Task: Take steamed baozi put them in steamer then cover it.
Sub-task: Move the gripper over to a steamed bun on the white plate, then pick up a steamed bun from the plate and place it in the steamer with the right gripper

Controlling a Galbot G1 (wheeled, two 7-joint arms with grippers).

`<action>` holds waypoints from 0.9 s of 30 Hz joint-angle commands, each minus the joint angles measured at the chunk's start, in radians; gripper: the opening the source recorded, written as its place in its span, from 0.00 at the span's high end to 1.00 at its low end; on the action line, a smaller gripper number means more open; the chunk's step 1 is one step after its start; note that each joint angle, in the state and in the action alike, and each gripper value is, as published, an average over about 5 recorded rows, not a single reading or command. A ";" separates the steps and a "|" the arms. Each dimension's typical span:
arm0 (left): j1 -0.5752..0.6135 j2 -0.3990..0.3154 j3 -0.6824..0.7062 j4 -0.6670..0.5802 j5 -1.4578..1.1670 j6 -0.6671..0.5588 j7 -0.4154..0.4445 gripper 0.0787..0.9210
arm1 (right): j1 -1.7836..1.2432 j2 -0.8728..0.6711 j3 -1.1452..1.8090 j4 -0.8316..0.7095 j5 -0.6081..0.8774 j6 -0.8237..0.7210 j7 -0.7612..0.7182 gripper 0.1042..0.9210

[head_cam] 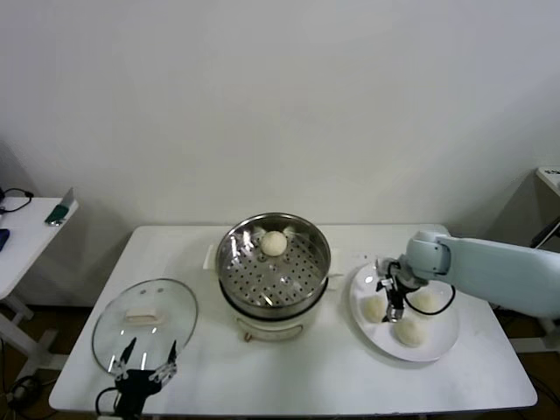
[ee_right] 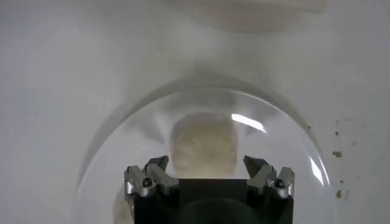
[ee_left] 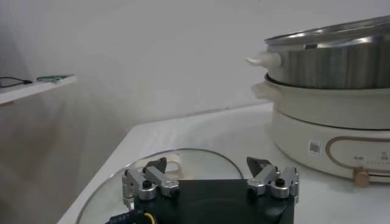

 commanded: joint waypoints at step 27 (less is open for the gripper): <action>-0.024 0.002 0.014 0.001 0.009 0.015 0.001 0.12 | 0.711 0.104 -0.272 0.045 0.273 0.131 -0.233 0.38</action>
